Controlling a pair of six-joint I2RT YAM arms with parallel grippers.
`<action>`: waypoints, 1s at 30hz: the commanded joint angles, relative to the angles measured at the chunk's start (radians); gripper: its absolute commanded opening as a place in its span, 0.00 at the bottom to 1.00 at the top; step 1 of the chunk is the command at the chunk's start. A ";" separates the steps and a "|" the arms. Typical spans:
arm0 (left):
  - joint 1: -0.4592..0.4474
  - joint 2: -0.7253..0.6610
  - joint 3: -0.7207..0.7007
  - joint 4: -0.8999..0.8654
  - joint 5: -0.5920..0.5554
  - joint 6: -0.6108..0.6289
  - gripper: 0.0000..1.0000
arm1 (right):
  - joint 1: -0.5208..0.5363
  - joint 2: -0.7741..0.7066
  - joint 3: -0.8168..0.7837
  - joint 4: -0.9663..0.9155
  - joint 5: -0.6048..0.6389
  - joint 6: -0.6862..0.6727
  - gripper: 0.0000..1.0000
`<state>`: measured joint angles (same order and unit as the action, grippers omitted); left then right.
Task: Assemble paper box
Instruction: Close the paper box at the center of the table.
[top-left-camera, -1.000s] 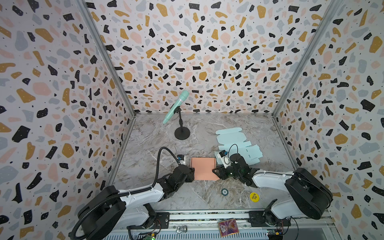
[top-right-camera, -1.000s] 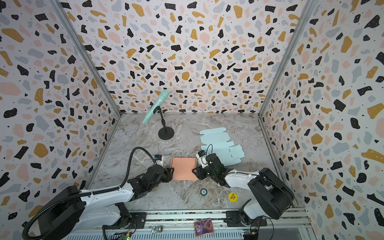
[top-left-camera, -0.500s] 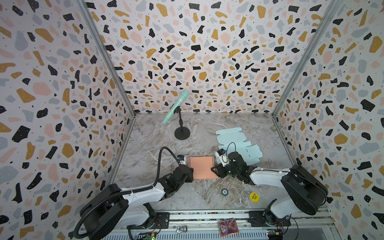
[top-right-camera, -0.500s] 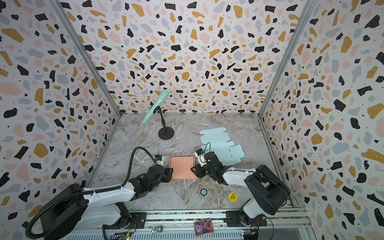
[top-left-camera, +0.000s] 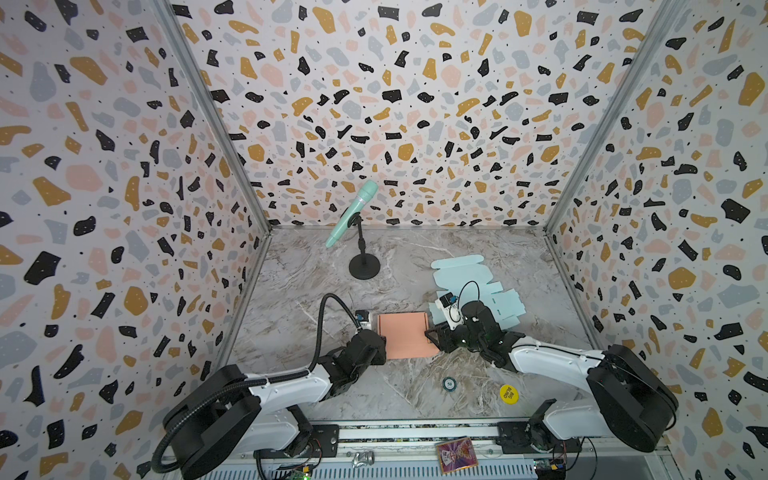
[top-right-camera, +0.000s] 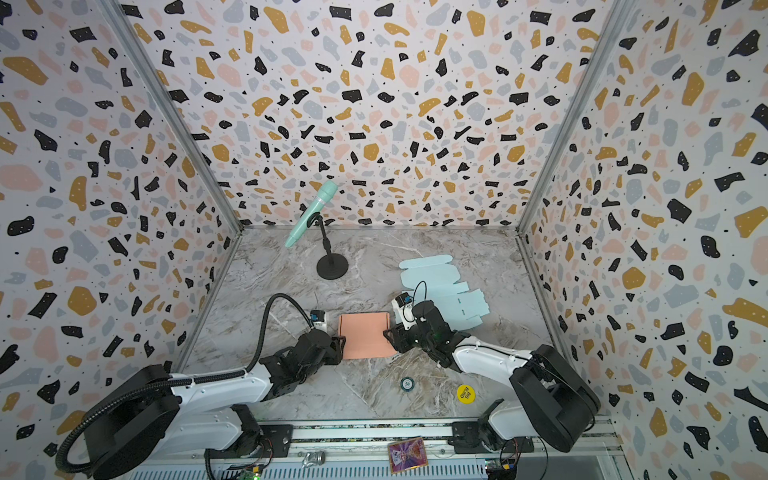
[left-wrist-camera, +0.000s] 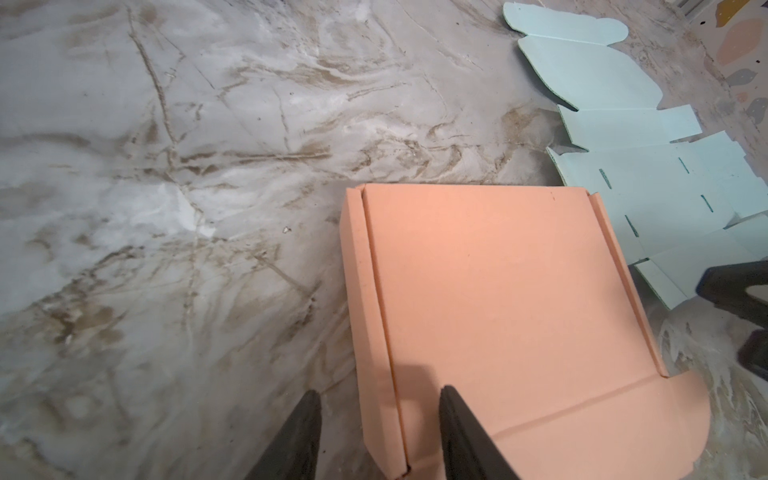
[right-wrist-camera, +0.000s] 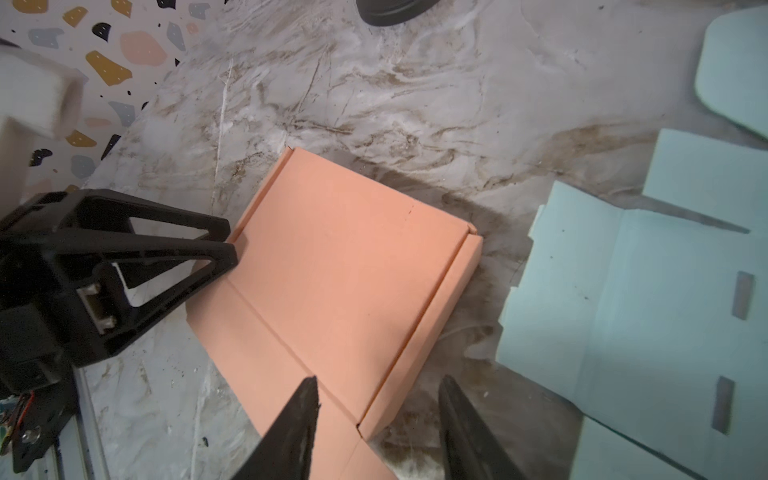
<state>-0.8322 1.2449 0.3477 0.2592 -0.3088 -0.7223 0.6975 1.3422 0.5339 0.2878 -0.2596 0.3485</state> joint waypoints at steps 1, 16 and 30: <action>0.005 0.014 0.015 0.005 -0.016 0.007 0.48 | 0.000 -0.048 0.031 -0.062 0.015 -0.010 0.49; 0.001 -0.147 0.116 -0.200 -0.013 0.044 0.65 | 0.101 -0.159 -0.008 -0.181 0.060 0.032 0.51; -0.080 -0.139 0.050 -0.171 -0.016 -0.030 0.57 | 0.165 -0.104 -0.036 -0.139 0.064 0.093 0.62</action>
<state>-0.9054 1.0927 0.4168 0.0689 -0.3191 -0.7349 0.8581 1.2358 0.5091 0.1322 -0.2077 0.4217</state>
